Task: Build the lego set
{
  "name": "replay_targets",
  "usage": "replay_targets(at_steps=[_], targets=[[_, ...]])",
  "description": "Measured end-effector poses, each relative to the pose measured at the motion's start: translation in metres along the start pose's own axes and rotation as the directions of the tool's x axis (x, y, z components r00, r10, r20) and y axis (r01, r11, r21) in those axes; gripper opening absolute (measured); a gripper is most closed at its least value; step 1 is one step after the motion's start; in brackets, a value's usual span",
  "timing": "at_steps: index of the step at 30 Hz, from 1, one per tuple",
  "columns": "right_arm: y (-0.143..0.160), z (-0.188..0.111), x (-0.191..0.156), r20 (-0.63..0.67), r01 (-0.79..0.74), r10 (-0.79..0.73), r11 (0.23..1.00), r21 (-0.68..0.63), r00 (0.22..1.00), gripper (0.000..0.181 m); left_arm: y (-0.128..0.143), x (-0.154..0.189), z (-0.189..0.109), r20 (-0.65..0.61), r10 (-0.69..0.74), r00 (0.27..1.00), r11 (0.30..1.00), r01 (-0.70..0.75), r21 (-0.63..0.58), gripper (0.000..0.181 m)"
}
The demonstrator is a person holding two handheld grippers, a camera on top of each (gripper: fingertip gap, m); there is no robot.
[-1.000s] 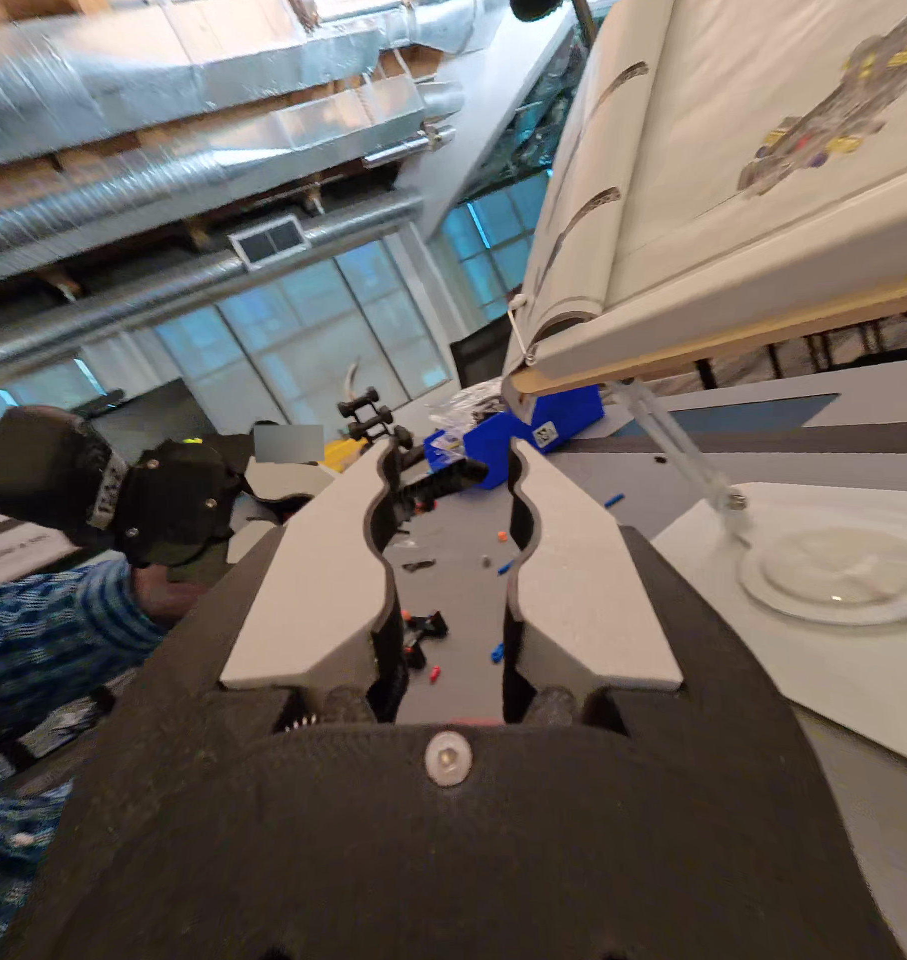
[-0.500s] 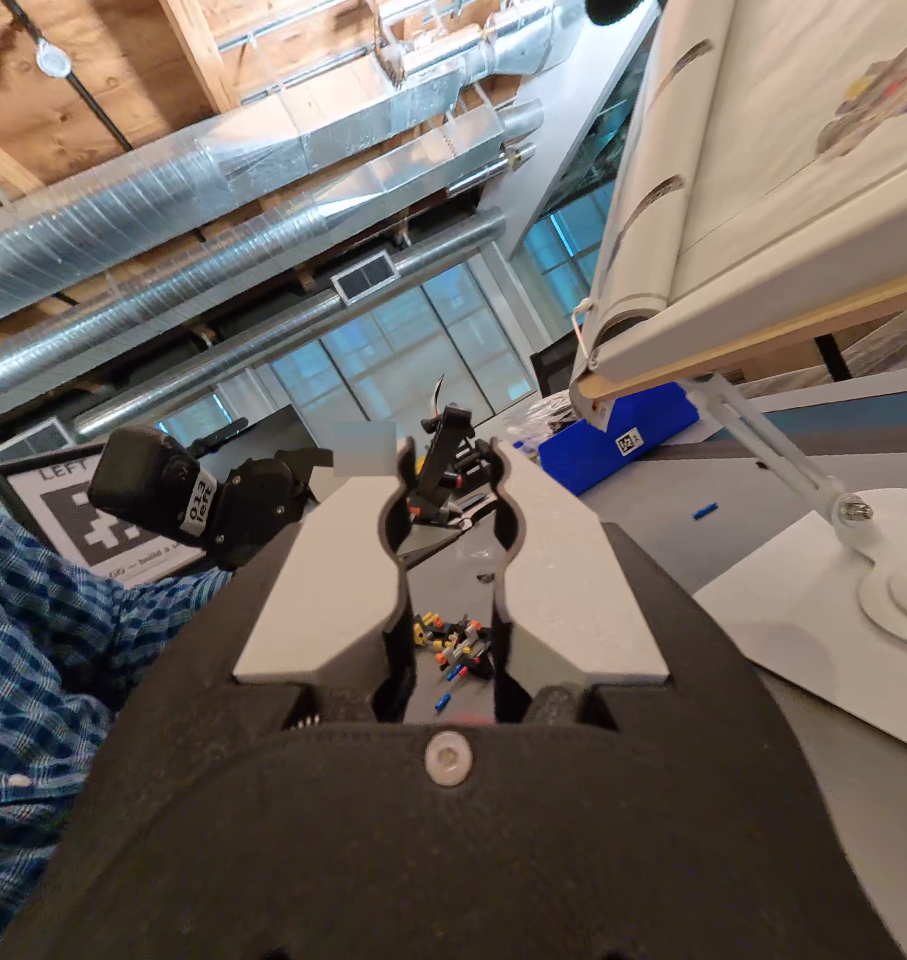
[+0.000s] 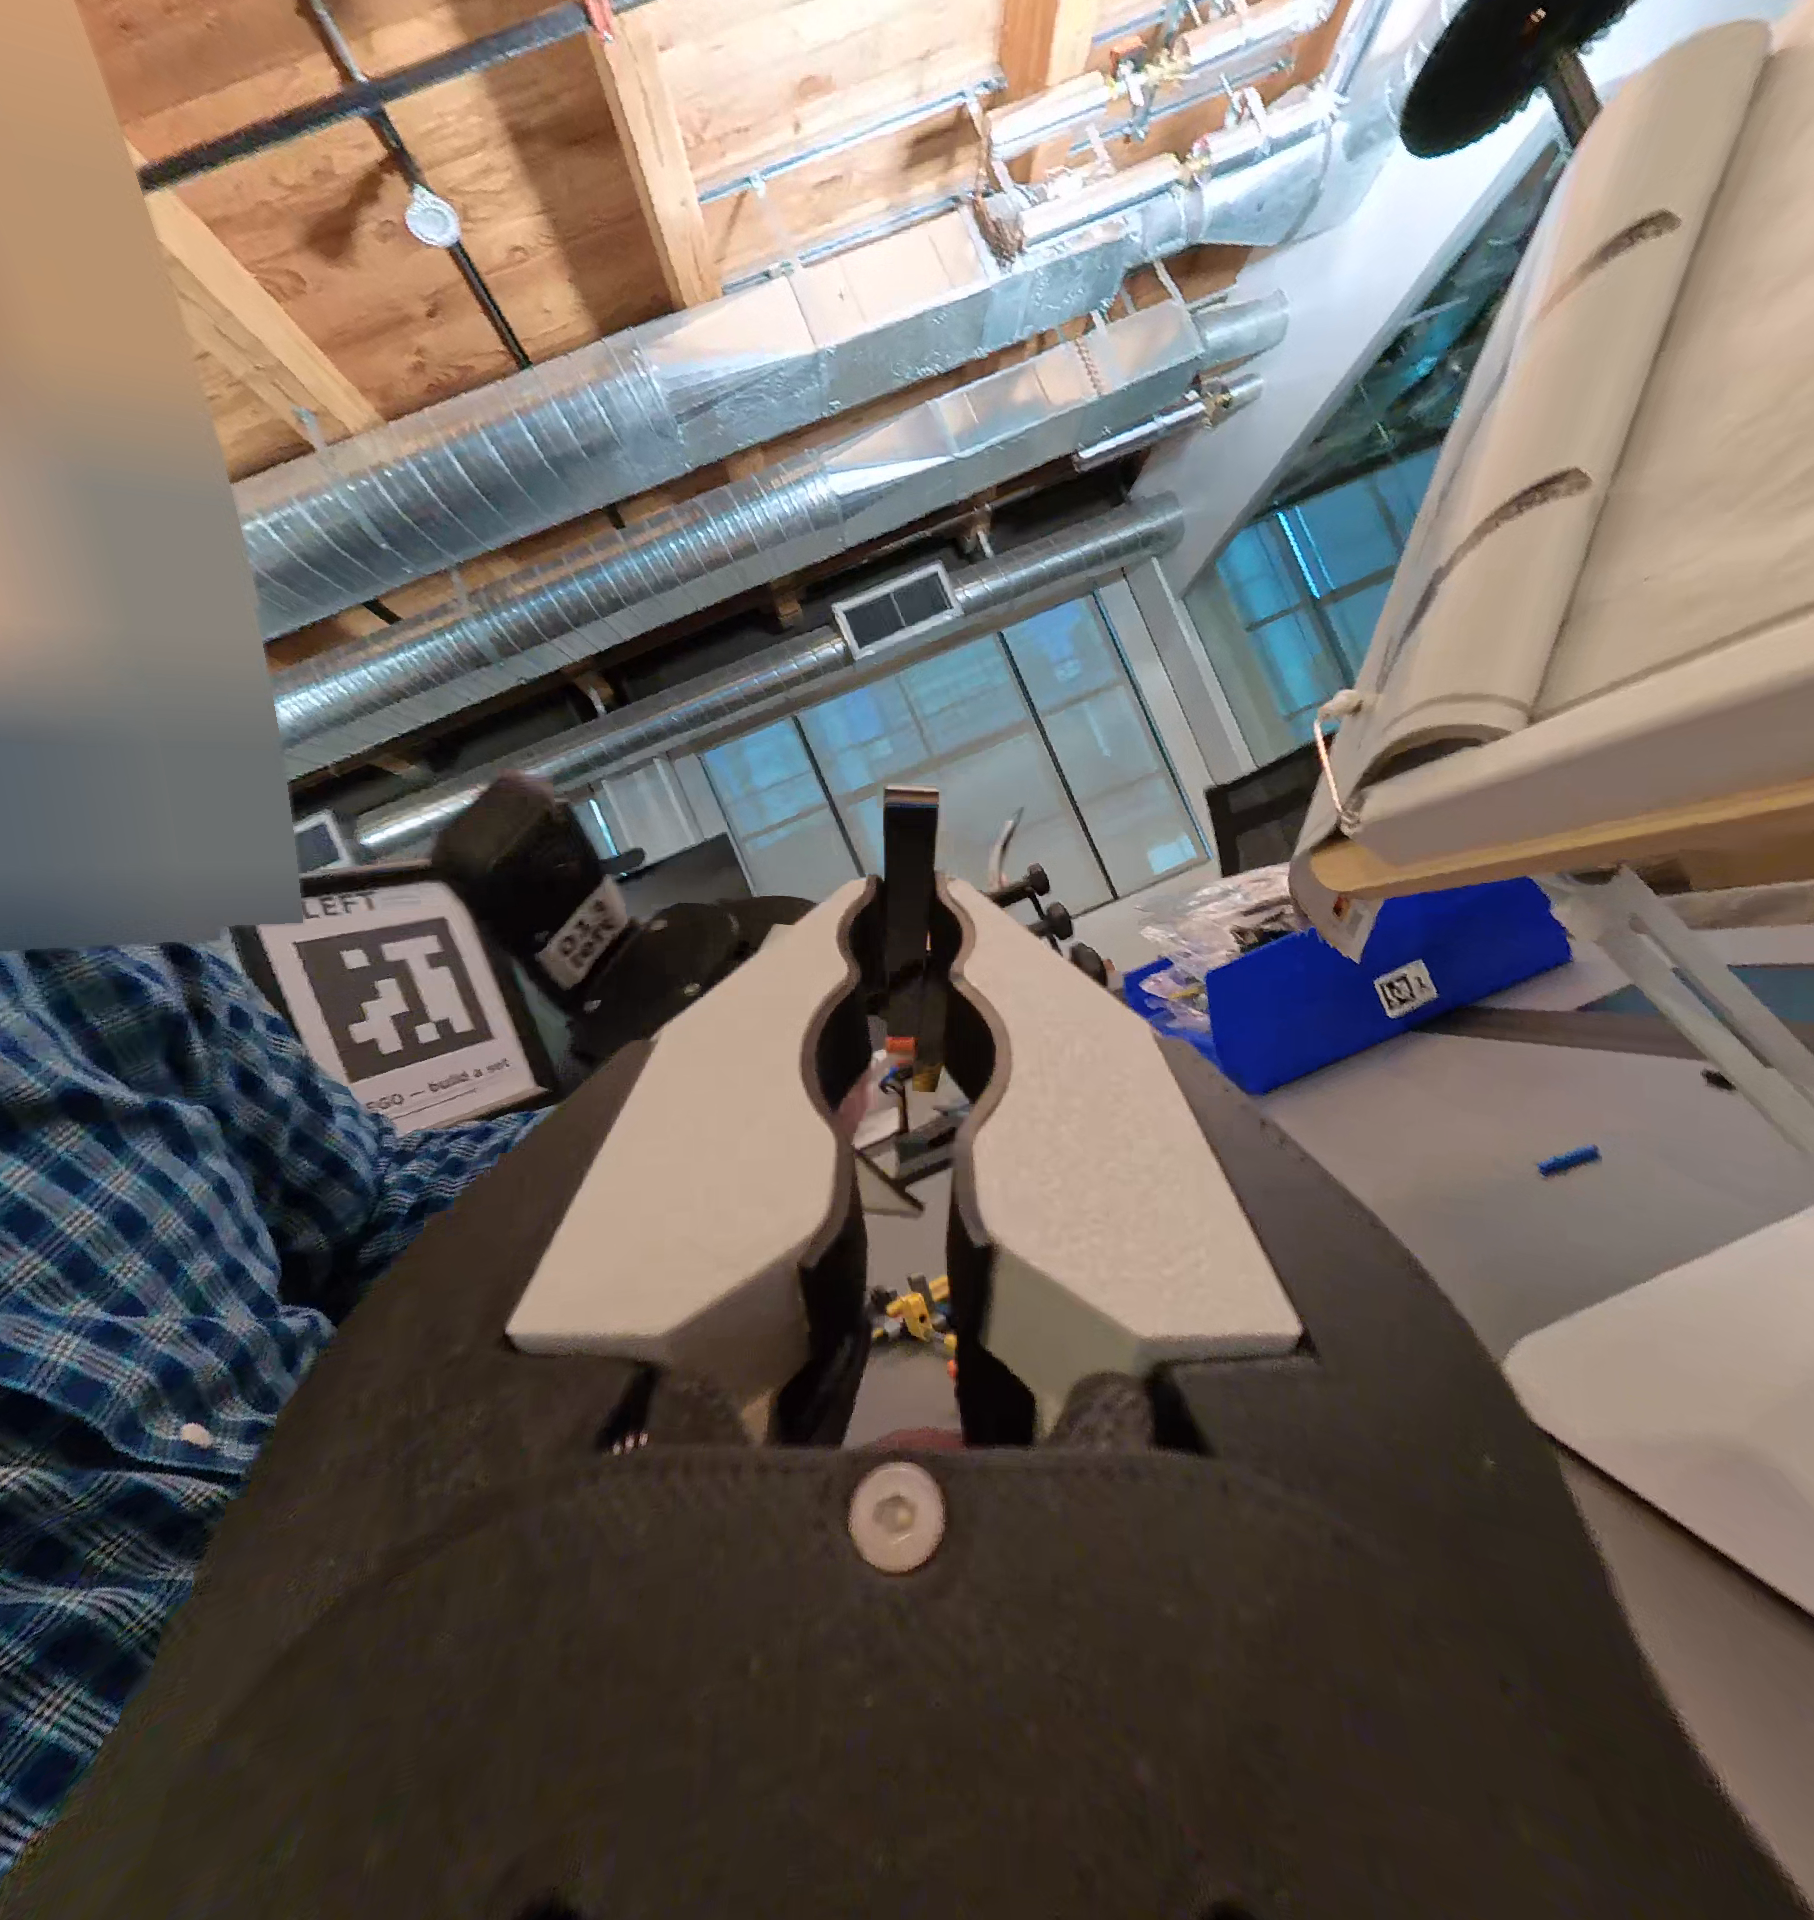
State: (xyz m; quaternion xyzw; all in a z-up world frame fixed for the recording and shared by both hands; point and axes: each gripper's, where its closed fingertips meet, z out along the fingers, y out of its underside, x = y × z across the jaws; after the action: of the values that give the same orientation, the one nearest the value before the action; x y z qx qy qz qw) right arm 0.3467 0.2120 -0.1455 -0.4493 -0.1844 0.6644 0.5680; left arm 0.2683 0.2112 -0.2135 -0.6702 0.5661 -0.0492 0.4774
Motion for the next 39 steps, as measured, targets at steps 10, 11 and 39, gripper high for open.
replay_targets(at_steps=[10, 11, 39], targets=[[0.007, 0.005, -0.027, 0.188, -0.03, 0.035, 0.999, -0.03, 0.981, 0.005, -0.008, 0.031, -0.02, -0.349, -0.229, 0.909, 0.964, 0.263, 0.051, 0.005], [0.01, 0.006, -0.026, 0.188, -0.034, 0.041, 0.999, -0.039, 0.981, 0.005, -0.006, 0.03, -0.022, -0.342, -0.242, 0.908, 0.96, 0.276, 0.055, 0.005], [0.063, 0.027, -0.003, 0.024, -0.029, 0.036, 0.966, -0.258, 0.999, 0.038, 0.206, 0.096, -0.118, 0.001, -0.214, 0.977, 0.887, 0.195, -0.419, 0.004]])
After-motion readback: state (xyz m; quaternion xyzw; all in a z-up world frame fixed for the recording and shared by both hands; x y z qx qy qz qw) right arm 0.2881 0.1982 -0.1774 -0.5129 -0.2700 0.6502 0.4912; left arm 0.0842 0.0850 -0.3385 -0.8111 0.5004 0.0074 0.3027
